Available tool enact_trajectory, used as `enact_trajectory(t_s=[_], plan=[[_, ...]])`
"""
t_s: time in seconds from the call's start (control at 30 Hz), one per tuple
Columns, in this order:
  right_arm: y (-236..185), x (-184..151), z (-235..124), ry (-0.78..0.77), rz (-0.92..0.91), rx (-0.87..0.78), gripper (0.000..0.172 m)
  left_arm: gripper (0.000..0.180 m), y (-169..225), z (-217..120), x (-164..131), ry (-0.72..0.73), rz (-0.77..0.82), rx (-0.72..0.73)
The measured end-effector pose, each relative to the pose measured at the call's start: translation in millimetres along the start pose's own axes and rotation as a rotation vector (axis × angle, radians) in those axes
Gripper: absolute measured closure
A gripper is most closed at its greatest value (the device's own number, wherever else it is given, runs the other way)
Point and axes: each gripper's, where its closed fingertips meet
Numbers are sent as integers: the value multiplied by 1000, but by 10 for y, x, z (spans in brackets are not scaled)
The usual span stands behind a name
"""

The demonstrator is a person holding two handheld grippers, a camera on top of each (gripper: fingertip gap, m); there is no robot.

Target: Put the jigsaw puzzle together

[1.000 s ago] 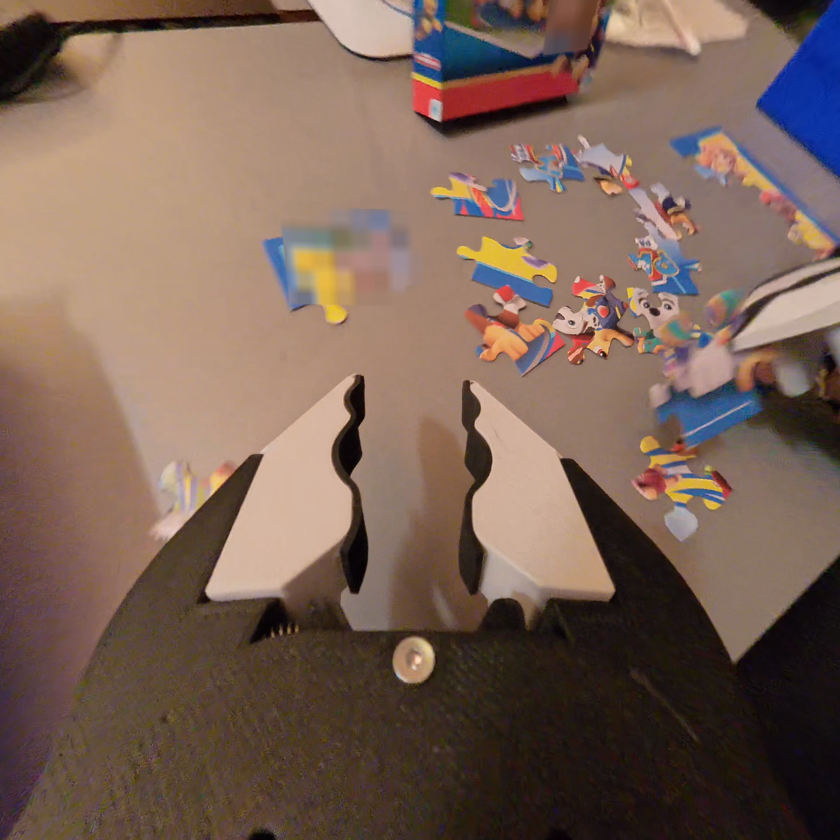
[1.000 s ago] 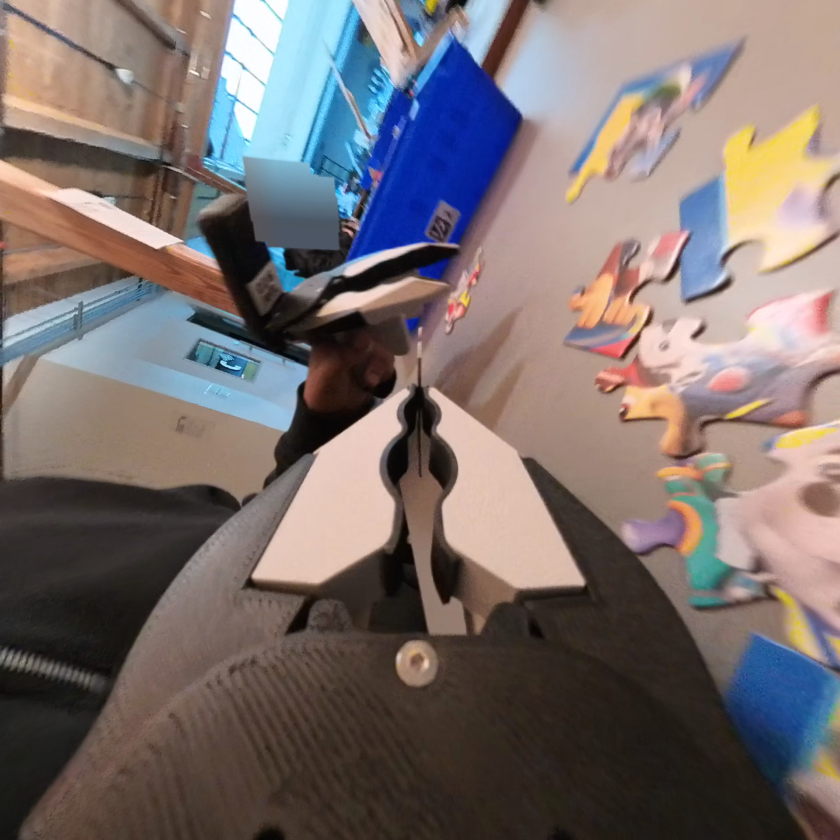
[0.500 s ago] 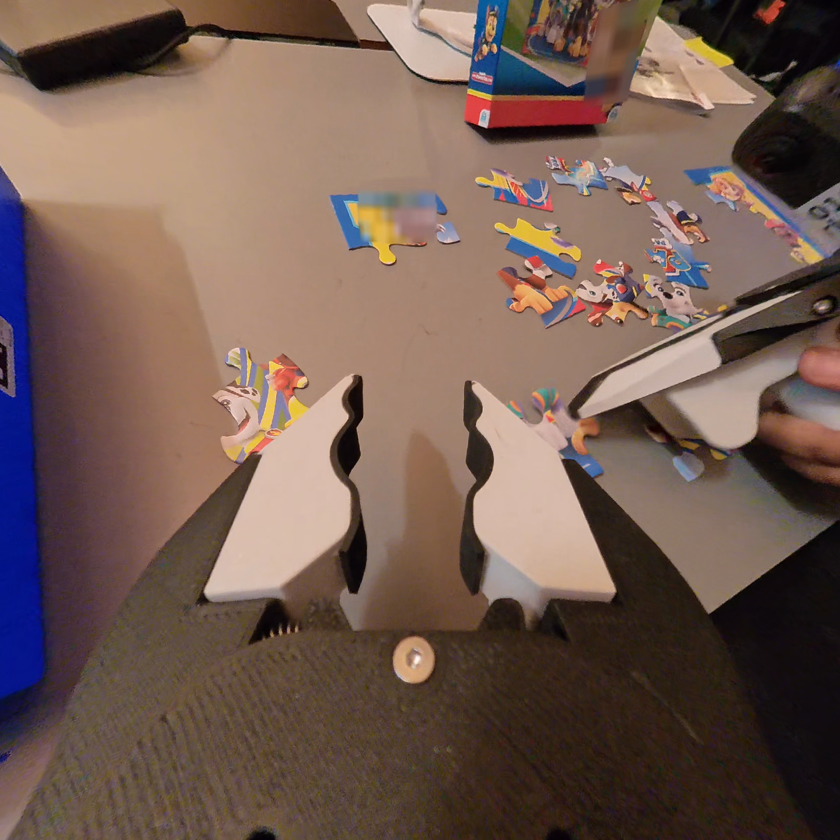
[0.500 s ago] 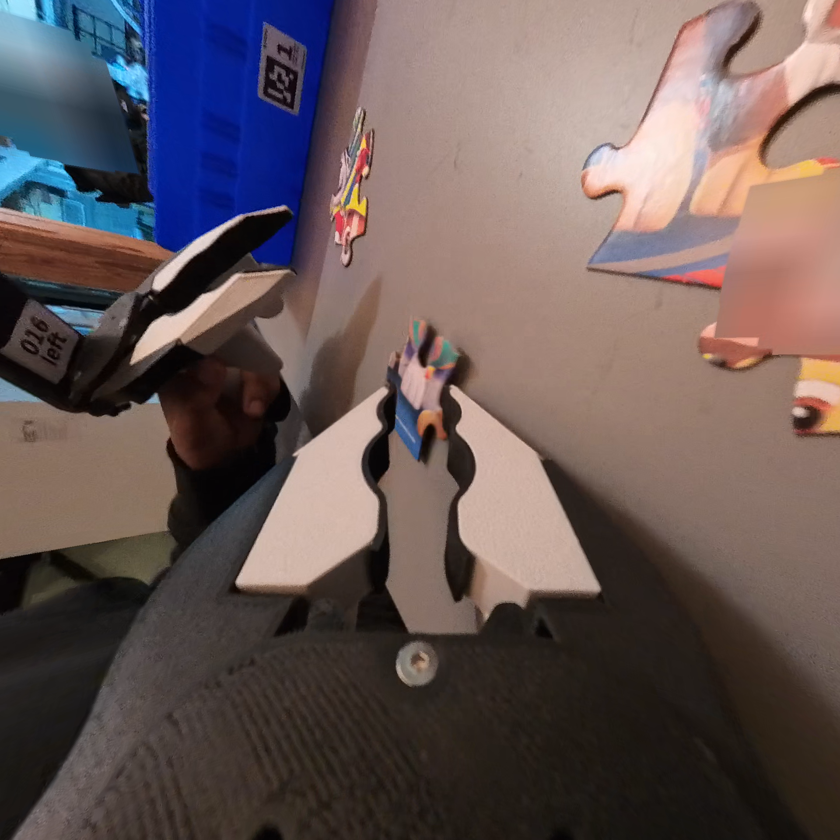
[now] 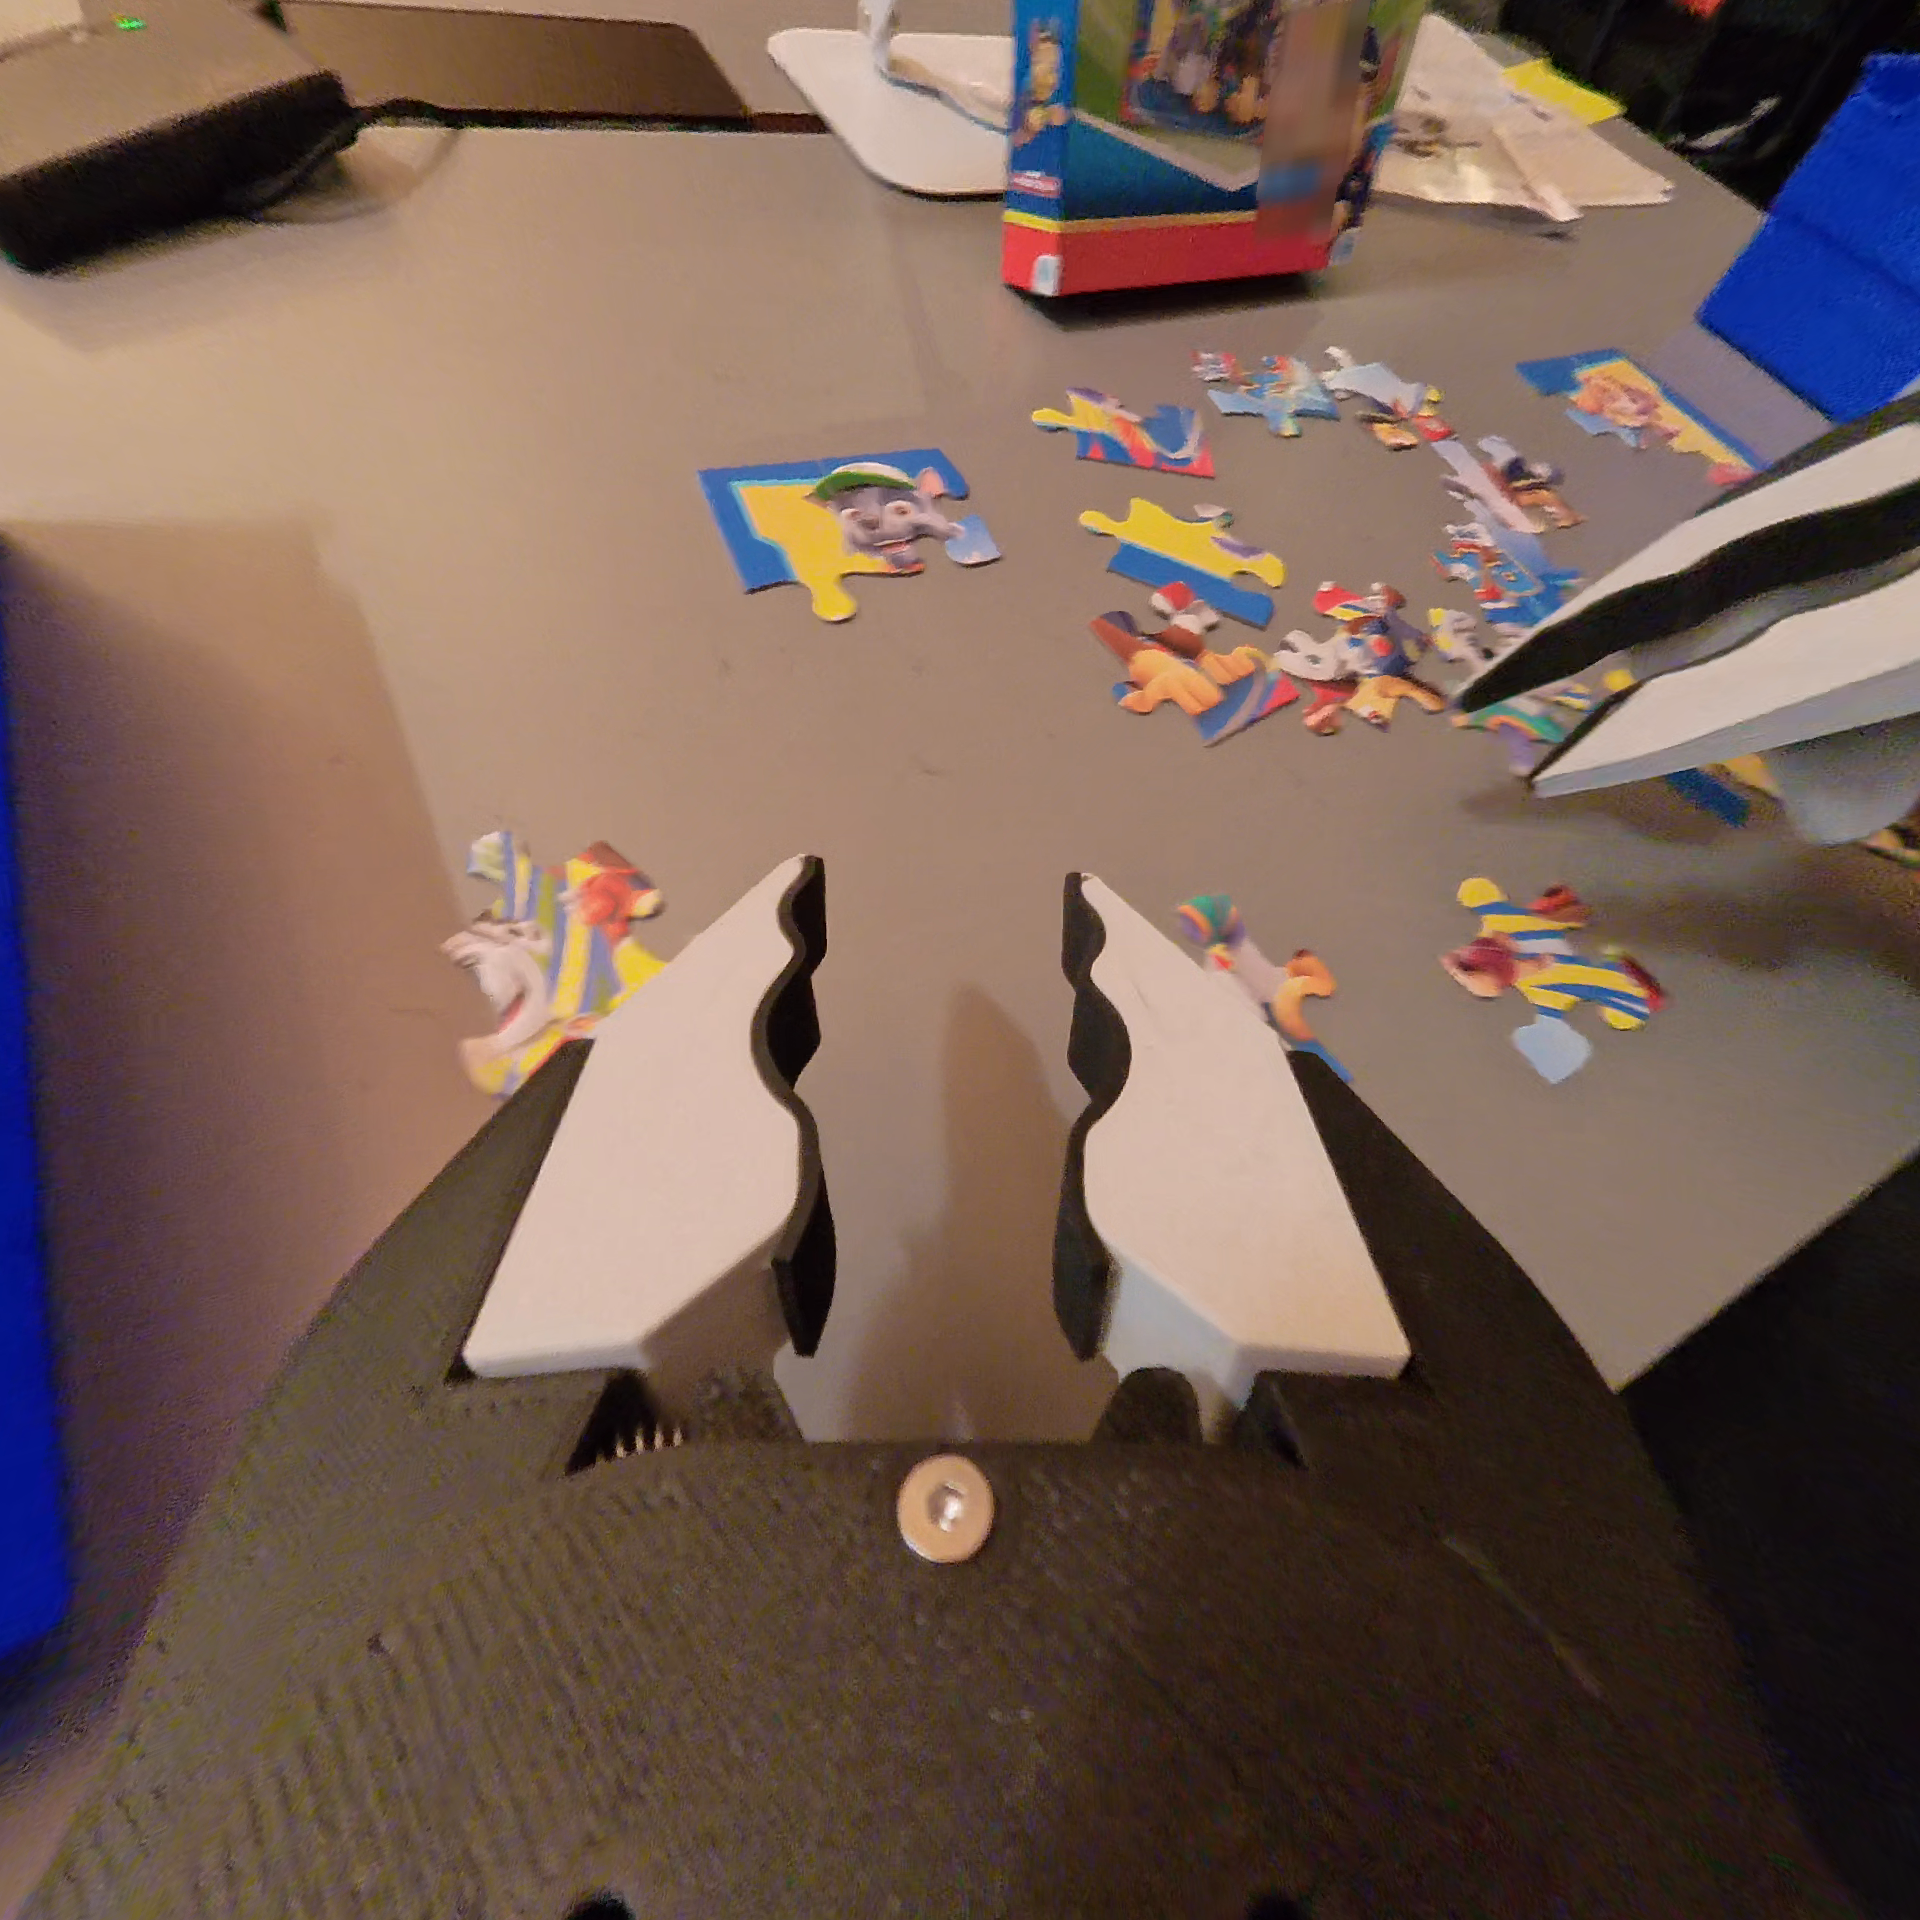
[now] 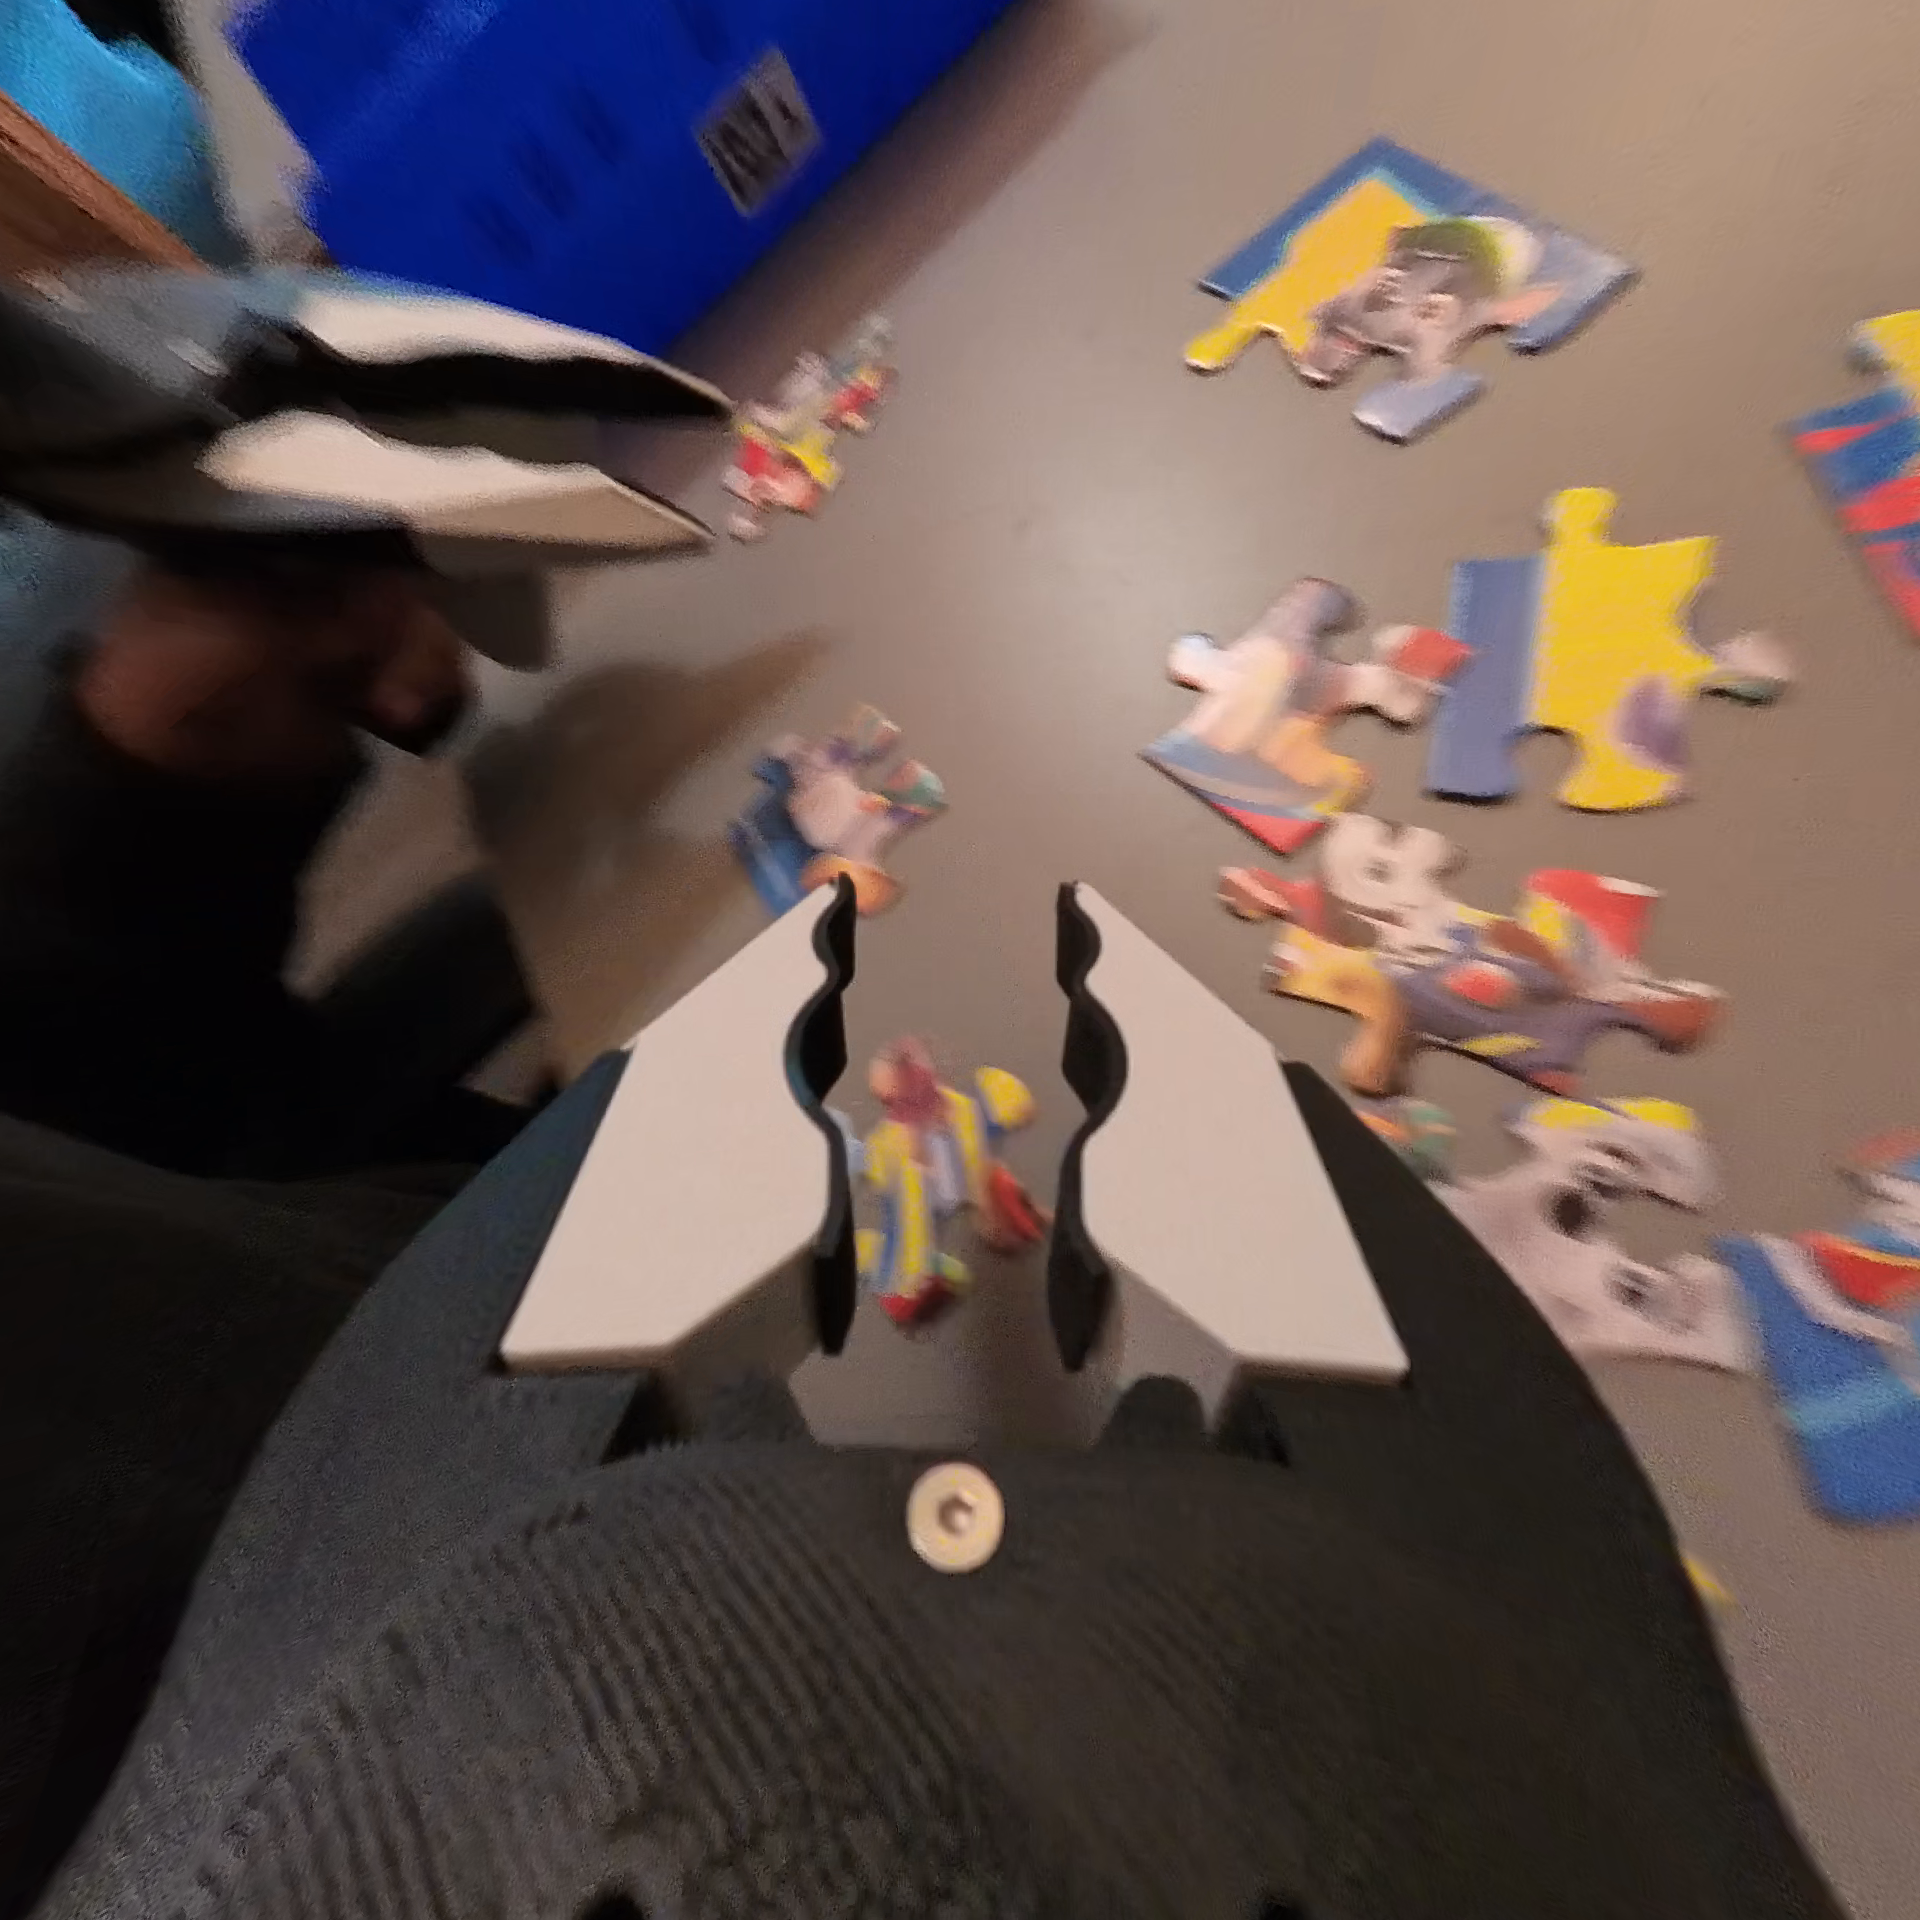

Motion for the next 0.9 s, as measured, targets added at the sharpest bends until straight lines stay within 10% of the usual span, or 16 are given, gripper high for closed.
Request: enact_trajectory(t_s=[0.37,0.9], plan=[[854,46,-861,117,-111,-385,133,114,-764,-459,364,168,-48,327],[693,426,-1105,381,-219,-416,148,83,-708,-406,315,198,-80,344]])
Point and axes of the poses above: each gripper's, where its closed fingertips meet, z out along the fingers, x out of its top, y = z × x across the jaws, and after that the axes turned 7 degrees about -z, right-handed
